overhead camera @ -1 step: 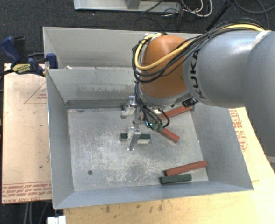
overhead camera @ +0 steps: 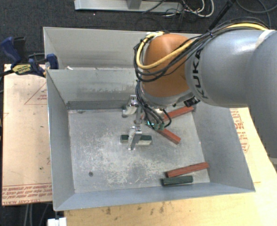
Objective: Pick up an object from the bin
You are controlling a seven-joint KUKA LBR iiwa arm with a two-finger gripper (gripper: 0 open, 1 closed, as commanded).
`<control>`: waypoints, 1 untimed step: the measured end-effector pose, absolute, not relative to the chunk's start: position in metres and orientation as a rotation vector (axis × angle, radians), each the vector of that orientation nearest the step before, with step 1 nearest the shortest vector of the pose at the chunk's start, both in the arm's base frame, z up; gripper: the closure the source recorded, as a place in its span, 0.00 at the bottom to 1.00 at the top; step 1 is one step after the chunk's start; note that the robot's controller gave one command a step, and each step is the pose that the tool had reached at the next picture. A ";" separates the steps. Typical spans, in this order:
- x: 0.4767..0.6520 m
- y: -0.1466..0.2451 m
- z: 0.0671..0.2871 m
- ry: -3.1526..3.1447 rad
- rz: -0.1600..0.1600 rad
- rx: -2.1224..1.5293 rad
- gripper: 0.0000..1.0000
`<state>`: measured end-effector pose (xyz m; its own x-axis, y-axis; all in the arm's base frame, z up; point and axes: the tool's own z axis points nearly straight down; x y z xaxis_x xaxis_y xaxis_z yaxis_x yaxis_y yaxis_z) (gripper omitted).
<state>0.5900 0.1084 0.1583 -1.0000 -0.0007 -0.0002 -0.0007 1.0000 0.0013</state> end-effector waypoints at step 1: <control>0.602 0.051 0.081 3.122 0.004 -0.119 1.00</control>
Offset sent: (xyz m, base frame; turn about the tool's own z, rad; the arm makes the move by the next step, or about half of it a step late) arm 0.0000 0.0000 0.0000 0.0000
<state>0.6025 0.0511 0.0812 -0.9969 -0.0762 -0.0172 -0.0762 0.9971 0.0018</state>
